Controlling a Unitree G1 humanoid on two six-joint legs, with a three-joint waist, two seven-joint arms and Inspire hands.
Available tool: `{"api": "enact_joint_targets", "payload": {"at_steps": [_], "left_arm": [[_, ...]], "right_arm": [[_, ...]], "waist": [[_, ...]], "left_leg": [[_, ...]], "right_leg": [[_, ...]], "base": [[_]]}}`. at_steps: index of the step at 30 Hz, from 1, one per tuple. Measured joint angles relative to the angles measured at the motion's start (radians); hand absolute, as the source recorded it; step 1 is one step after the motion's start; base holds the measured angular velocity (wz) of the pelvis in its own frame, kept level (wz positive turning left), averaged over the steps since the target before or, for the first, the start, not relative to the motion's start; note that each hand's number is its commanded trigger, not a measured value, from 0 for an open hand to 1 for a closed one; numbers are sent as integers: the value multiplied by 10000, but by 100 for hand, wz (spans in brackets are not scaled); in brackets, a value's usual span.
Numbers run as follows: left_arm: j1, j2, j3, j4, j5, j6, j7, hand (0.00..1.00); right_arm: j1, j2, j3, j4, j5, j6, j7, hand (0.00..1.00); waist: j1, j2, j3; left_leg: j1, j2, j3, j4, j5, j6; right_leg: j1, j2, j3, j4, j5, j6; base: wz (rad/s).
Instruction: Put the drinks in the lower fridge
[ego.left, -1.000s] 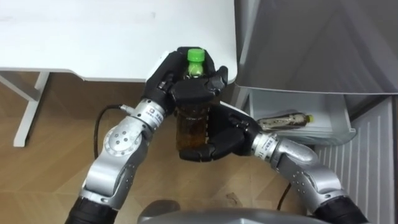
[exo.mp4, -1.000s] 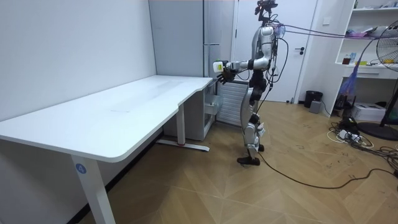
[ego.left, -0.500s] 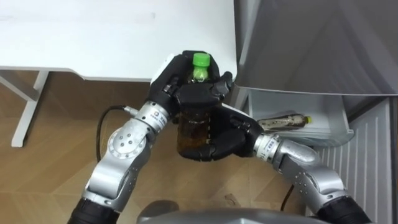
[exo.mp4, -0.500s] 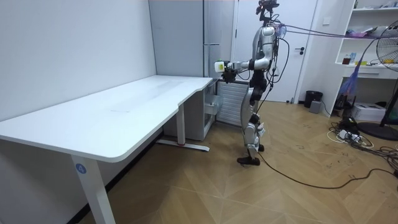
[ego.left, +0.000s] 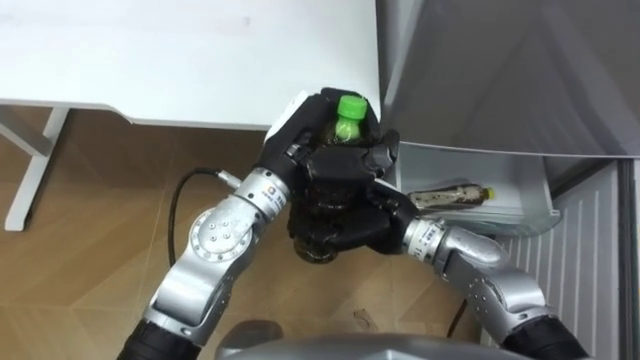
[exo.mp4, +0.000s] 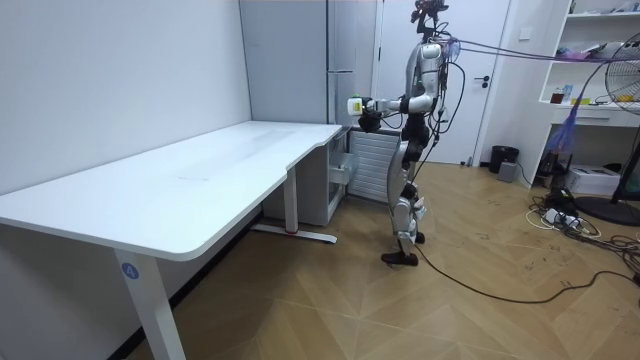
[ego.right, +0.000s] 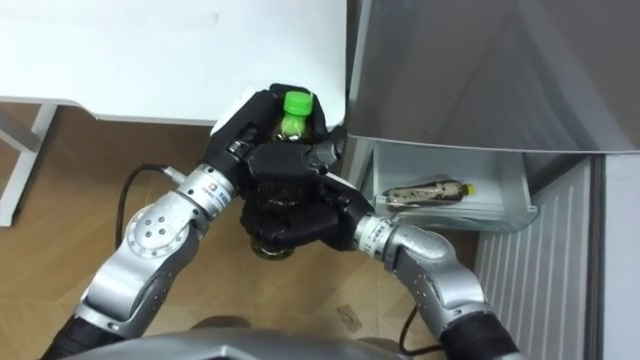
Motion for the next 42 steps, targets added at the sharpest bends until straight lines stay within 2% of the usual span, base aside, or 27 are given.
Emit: {"api": "enact_joint_targets", "payload": {"at_steps": [6,7,8,9,10,11,25,31,35,42], "left_arm": [[0,-7,11,-17,-45,-18,38,100],[0,-7,11,-25,-45,-18,46,94],[0,-7,11,-29,-45,-19,50,82],[0,-6,11,-34,-45,-20,56,46],[0,-5,11,-39,-46,-24,56,20],[0,-5,11,-42,-46,-27,57,0],[-2,-30,180,-92,-174,-111,85,0],[0,-26,203,-91,-544,-128,167,0],[0,-27,213,-91,-586,-127,158,0],[-1,-36,279,-103,-786,-127,179,0]], "right_arm": [[0,34,-7,2,57,-1,-1,100],[0,36,-7,2,76,-6,-1,100],[0,37,-6,2,84,-8,-1,100],[0,42,-6,2,86,-15,-1,100],[0,43,-6,2,92,-25,-1,100],[0,43,-5,2,96,-32,-1,100],[4,31,208,-3,733,-73,-1,100],[14,40,230,-3,794,-147,-1,100],[15,42,229,-4,795,-147,-1,100],[14,46,266,-14,995,-147,2,100]], "waist": [[2,36,24],[2,36,24],[1,36,24],[1,35,24],[-5,32,23],[-3,32,23],[-45,28,25],[-53,100,40],[-59,218,1],[-57,210,-15]], "left_leg": [[-17,0,0,-11,-1,0],[-18,0,0,-11,0,0],[-19,0,1,-10,0,0],[-19,0,1,-8,0,0],[-19,0,1,14,0,0],[-19,0,1,27,0,0],[-161,0,-37,203,-3,2],[-225,6,-32,220,-7,5],[-160,6,-32,215,-5,6],[-127,2,-42,169,1,8]], "right_leg": [[-26,1,-1,0,0,0],[-30,1,-1,0,0,0],[-32,1,-1,0,0,0],[-36,1,-1,1,0,0],[-36,0,-4,1,0,0],[-35,0,-6,1,0,0],[-70,5,-27,9,0,-1],[-66,10,-23,17,11,-18],[-39,12,-13,18,12,-19],[-29,14,4,12,11,-19]], "base": [[0],[0],[0],[0],[0],[0],[0],[0],[0],[0]]}}
